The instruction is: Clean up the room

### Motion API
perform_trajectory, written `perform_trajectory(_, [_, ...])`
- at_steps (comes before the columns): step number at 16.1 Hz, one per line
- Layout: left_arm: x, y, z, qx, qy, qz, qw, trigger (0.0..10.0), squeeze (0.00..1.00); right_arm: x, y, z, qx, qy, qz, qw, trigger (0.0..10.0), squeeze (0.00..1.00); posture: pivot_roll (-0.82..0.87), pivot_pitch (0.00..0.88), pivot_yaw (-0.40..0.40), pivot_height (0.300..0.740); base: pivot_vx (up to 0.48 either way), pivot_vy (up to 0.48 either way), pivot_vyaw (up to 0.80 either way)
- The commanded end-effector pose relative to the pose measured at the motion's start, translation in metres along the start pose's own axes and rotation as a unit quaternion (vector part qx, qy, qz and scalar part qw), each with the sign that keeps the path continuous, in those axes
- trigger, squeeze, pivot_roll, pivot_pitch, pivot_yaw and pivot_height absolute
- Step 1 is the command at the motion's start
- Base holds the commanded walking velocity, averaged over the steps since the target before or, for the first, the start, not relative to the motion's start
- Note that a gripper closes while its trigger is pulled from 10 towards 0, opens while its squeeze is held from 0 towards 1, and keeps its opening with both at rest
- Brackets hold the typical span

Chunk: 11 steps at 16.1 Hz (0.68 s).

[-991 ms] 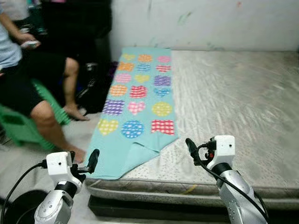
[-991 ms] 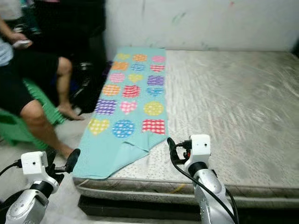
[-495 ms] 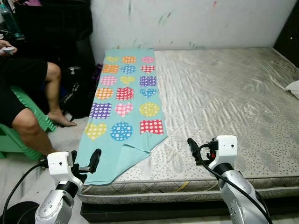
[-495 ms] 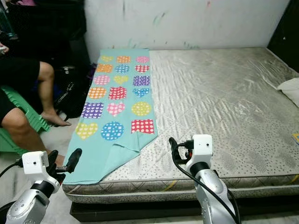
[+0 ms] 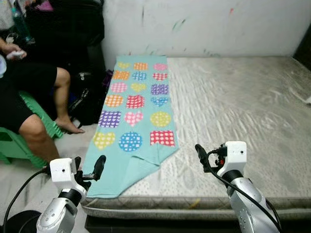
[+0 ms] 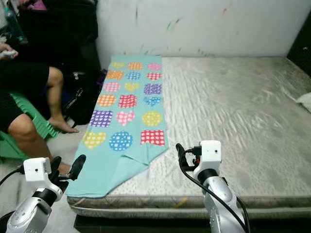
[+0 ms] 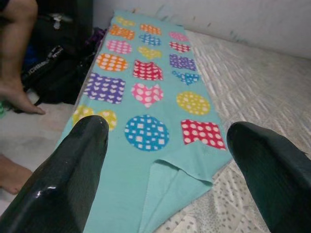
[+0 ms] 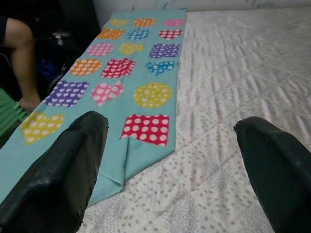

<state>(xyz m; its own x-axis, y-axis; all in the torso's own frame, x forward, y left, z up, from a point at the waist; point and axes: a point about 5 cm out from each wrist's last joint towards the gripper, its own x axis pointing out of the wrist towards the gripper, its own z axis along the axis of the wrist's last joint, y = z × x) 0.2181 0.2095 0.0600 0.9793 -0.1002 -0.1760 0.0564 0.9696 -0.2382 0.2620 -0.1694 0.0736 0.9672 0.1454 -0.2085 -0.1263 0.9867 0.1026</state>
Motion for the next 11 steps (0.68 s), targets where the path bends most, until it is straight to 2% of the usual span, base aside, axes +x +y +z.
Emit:
perform_trajectory(1, [0.0001, 0.0019, 0.0003, 0.005, 0.003, 0.002, 1.0, 10.0, 0.0, 0.0015, 0.001, -0.0013, 0.006, 0.006, -0.001, 1.0, 10.0, 0.0, -0.08, 0.004, 0.041, 0.74, 0.337, 0.0, 0.0])
perform_trajectory(11, [0.0019, 0.0029, -0.0003, 0.004, 0.005, 0.004, 1.0, 10.0, 0.0, 0.0038, 0.0011, -0.002, 0.008, 0.007, -0.001, 1.0, 10.0, 0.0, -0.08, 0.0, 0.042, 0.74, 0.0, 0.0, 0.0])
